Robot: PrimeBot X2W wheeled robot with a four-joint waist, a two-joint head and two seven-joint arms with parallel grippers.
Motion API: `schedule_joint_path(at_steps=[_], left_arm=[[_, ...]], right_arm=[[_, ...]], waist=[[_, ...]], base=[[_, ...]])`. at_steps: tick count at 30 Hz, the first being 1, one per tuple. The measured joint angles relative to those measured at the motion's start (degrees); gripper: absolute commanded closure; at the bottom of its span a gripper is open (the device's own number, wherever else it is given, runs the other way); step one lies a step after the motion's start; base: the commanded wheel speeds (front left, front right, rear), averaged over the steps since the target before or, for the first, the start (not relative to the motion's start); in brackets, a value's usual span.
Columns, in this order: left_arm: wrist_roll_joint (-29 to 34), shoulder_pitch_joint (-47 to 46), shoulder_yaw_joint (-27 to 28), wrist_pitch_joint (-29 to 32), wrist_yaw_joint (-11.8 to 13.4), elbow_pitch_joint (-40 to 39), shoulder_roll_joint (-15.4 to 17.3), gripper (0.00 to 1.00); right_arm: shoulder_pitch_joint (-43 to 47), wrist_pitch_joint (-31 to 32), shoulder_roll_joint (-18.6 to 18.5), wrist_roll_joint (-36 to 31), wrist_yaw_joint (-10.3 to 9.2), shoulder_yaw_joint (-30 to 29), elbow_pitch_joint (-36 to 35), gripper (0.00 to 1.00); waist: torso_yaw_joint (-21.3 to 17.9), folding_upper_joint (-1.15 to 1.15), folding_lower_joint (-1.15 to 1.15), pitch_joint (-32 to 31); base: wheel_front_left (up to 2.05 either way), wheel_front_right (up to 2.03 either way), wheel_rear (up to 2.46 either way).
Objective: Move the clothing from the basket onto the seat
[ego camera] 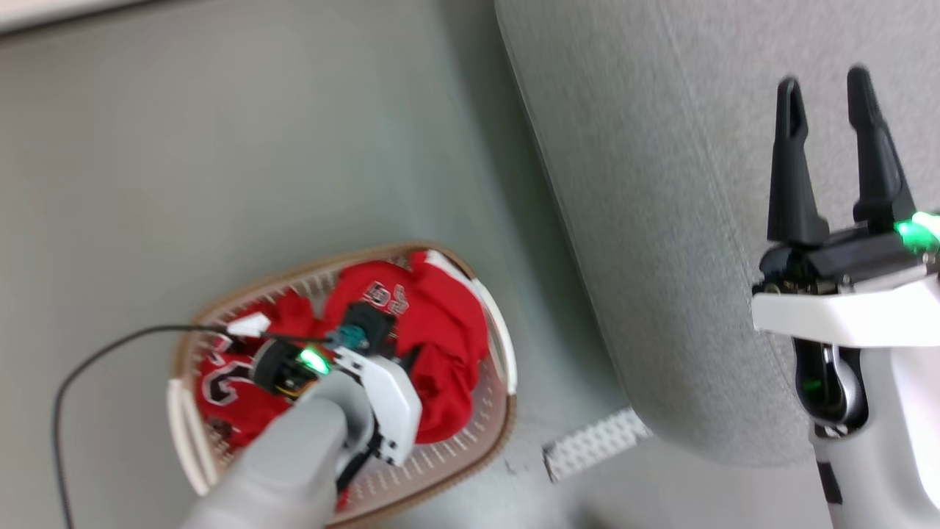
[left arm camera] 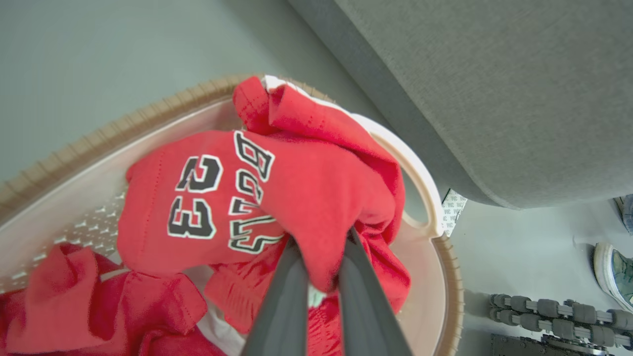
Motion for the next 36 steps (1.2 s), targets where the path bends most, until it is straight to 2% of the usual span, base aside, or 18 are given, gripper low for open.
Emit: schedule_joint_path(at_steps=[6, 12, 18, 26, 36], left_arm=[[-4.0, 3.1, -4.2, -2.4, 0.0, -4.1, -0.6, 1.0], [-6.7, 5.2, -5.3, -3.6, 0.0, -8.6, -0.6, 1.0], [-5.6, 7.4, -1.0, -3.9, 0.1, -16.6, 0.3, 1.0], [-2.9, 9.8, 5.4, -3.9, 1.6, -27.4, 2.4, 1.0], [-2.6, 8.2, 8.3, -3.0, 3.5, -35.7, 5.9, 1.0]], right_arm=[[3.7, 0.0, -2.7, -0.6, -0.01, -0.4, 2.4, 0.0], [7.4, 0.0, -5.1, 0.4, 0.0, -1.0, 4.2, 0.0], [11.3, 0.0, -7.1, 1.7, -0.01, -0.5, 5.6, 0.0], [15.6, 0.0, -8.8, 4.0, -0.01, 1.9, 6.5, 0.0], [17.1, 0.0, -8.5, 6.3, -0.01, 8.1, 7.5, 0.0]], waist=[[3.2, 0.0, 0.0, -8.2], [7.0, 0.0, -0.01, -16.2], [11.1, 0.0, -0.01, -23.8], [16.5, 0.0, -0.02, -32.6], [20.4, 0.0, -0.02, -38.8]], base=[[0.0, 0.0, 0.0], [0.0, 0.0, 0.0], [0.0, 0.0, 0.0], [0.0, 0.0, 0.0], [0.0, 0.0, 0.0]])
